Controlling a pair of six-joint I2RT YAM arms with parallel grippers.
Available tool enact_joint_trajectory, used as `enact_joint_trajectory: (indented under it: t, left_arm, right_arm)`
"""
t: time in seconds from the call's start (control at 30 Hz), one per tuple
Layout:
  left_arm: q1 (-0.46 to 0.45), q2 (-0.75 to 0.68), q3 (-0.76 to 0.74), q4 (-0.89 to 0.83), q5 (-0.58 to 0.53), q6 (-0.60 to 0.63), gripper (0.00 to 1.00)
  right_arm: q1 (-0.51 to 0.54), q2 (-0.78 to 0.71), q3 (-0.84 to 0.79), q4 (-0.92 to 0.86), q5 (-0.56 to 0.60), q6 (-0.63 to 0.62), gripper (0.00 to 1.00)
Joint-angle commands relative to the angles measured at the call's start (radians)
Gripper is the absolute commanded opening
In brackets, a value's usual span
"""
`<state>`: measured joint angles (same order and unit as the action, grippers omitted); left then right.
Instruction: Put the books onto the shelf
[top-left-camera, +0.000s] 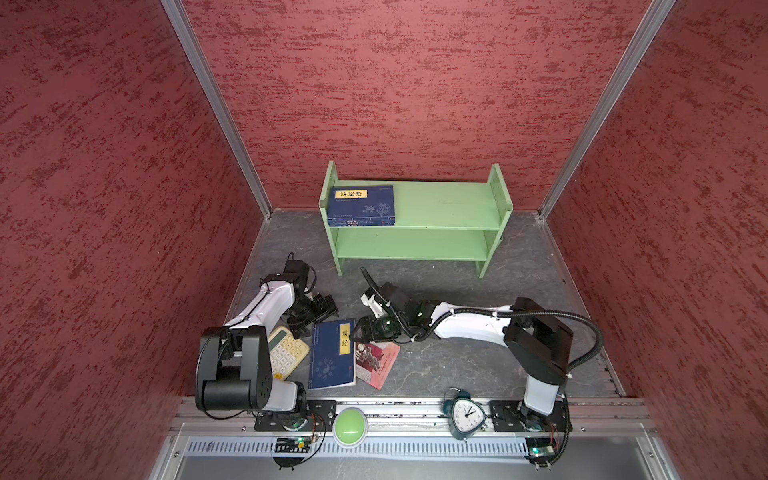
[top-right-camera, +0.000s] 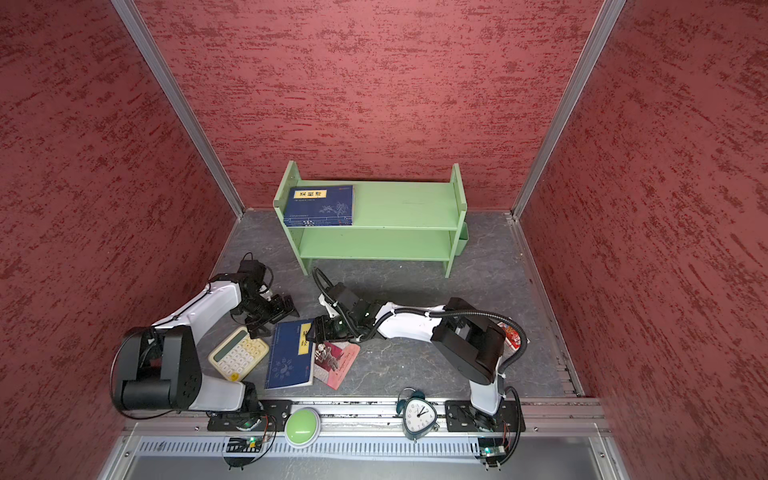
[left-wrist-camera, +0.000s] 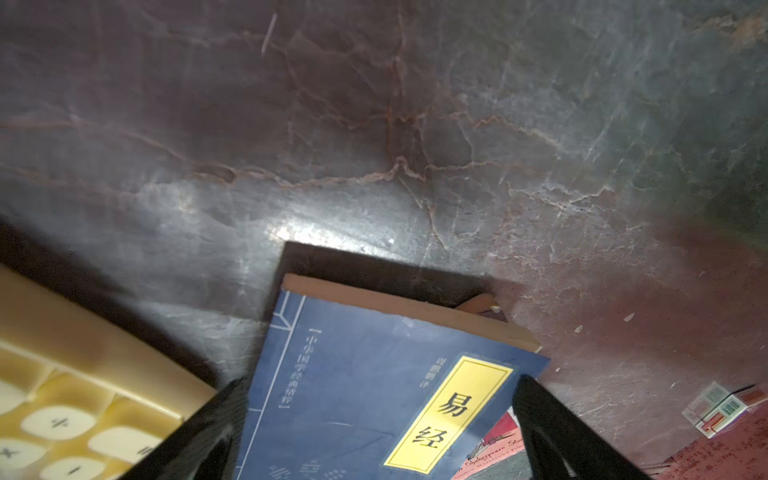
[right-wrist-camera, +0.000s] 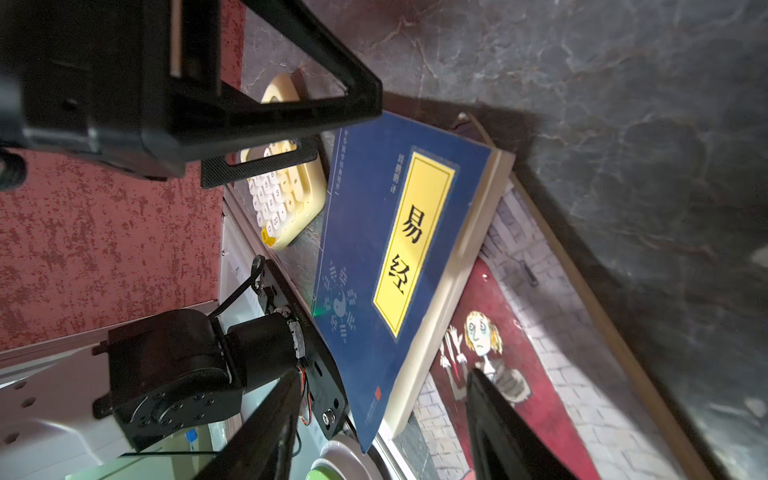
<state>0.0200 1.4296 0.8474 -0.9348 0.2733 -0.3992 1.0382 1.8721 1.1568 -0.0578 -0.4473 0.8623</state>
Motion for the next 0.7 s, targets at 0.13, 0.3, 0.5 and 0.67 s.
enact_joint_trajectory:
  t: [0.13,0.3,0.5,0.67]
  left_arm:
    - [-0.014,0.033,-0.004,0.021,-0.076,0.008,1.0]
    - [-0.015,0.04,-0.022,0.042,-0.087,0.01,1.0]
    - [-0.035,0.072,-0.018,0.049,-0.072,0.011,1.0]
    - [-0.045,0.104,-0.016,0.055,-0.058,0.012,1.0]
  right_arm:
    - [0.01,0.045,0.045,-0.043,-0.025,0.008,0.63]
    - [0.01,0.064,0.067,-0.072,-0.025,-0.007,0.63]
    - [0.012,0.09,0.086,-0.086,-0.027,-0.014,0.62]
    - [0.011,0.1,0.098,-0.115,-0.009,-0.02,0.62]
